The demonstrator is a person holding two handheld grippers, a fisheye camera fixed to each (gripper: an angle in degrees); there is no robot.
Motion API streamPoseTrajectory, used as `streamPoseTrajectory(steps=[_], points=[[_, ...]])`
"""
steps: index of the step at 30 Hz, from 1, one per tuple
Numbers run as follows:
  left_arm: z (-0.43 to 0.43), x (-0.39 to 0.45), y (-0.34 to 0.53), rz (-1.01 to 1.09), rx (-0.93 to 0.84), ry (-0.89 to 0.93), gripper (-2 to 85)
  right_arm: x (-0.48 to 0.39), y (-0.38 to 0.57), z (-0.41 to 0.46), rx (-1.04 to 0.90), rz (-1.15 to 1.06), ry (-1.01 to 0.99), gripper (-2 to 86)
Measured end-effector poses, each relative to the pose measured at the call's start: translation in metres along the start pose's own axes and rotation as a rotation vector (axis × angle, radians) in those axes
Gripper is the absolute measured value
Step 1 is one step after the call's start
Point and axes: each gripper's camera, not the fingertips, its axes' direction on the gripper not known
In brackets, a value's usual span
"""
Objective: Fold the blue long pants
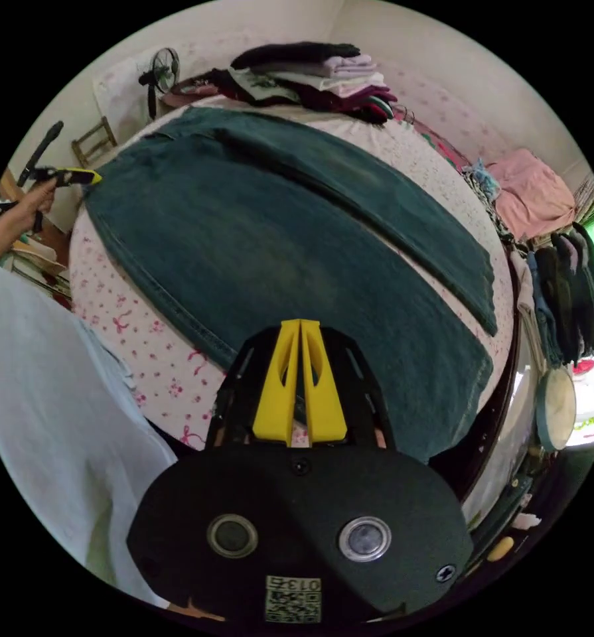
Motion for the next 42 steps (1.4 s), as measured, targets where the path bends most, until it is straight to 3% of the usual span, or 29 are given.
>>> streamPoseTrajectory(steps=[3,7,12,16,19,26,30,33,36,40,42], points=[[-0.017,-0.038,0.028,-0.184,0.049,-0.006,3.7,-0.028,-0.008,-0.036,0.12,-0.115,-0.09,1.2],[-0.021,-0.091,0.062,-0.413,0.059,0.161,8.5,-0.098,-0.031,-0.07,0.245,-0.345,-0.214,3.8],[-0.021,-0.131,0.072,-0.577,0.105,0.314,12.6,-0.166,-0.066,-0.079,0.226,-0.533,-0.254,6.4],[-0.008,-0.148,0.064,-0.604,0.022,0.356,9.9,-0.202,-0.086,-0.075,0.124,-0.63,-0.23,7.0],[-0.015,-0.147,0.063,-0.57,-0.003,0.281,6.6,-0.213,-0.09,-0.078,0.102,-0.646,-0.197,4.6],[-0.063,-0.145,0.079,-0.429,0.102,0.305,5.3,-0.218,-0.09,-0.113,0.11,-0.597,-0.214,1.3],[-0.05,-0.139,0.089,-0.321,0.018,0.213,5.6,-0.226,-0.076,-0.12,0.139,-0.636,-0.218,1.2],[-0.018,-0.142,0.101,-0.358,-0.039,0.254,6.4,-0.238,-0.067,-0.109,0.124,-0.676,-0.189,1.2],[-0.024,-0.142,0.118,-0.42,0.035,0.287,6.8,-0.238,-0.061,-0.118,0.083,-0.661,-0.159,0.9],[-0.058,-0.107,0.137,-0.31,0.229,0.113,5.5,-0.195,-0.035,-0.148,0.181,-0.442,-0.159,0.2],[-0.061,-0.079,0.138,-0.209,0.27,0.114,5.1,-0.166,-0.019,-0.148,0.195,-0.302,-0.111,0.1]])
